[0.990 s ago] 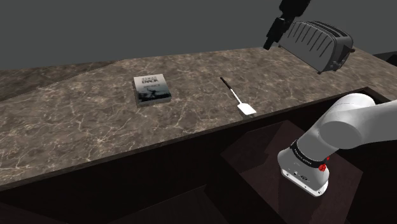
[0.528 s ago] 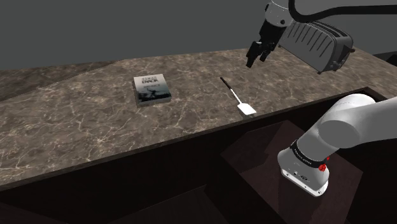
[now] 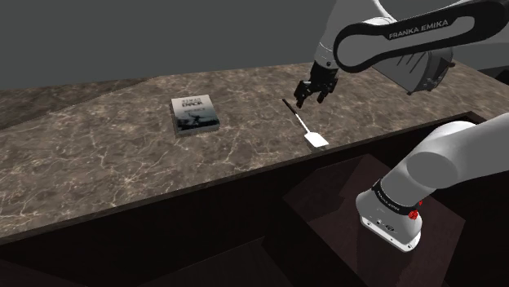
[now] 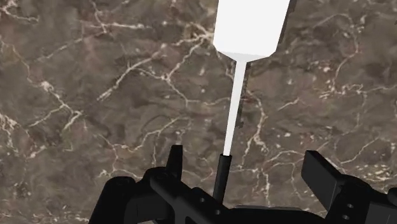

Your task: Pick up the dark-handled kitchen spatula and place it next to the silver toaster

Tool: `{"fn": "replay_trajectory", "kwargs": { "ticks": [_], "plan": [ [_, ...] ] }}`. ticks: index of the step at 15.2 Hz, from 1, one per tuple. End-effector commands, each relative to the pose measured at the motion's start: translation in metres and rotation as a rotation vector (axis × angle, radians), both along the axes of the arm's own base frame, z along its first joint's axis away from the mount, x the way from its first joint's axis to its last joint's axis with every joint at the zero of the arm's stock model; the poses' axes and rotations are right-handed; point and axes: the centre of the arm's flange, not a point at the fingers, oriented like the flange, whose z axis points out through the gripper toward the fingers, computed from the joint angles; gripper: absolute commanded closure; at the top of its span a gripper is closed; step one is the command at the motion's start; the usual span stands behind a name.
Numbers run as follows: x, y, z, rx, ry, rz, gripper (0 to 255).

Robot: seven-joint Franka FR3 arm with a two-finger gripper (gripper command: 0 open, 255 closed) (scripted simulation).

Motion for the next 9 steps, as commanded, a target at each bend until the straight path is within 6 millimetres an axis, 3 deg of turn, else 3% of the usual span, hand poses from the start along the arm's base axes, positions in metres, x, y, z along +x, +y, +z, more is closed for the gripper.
{"fn": "replay_trajectory", "kwargs": {
  "ticks": [1, 9],
  "plan": [
    [0.008, 0.000, -0.025, 0.003, 0.003, -0.063, 0],
    [0.012, 0.000, -0.070, 0.004, 0.004, -0.079, 0]
  ]
}}
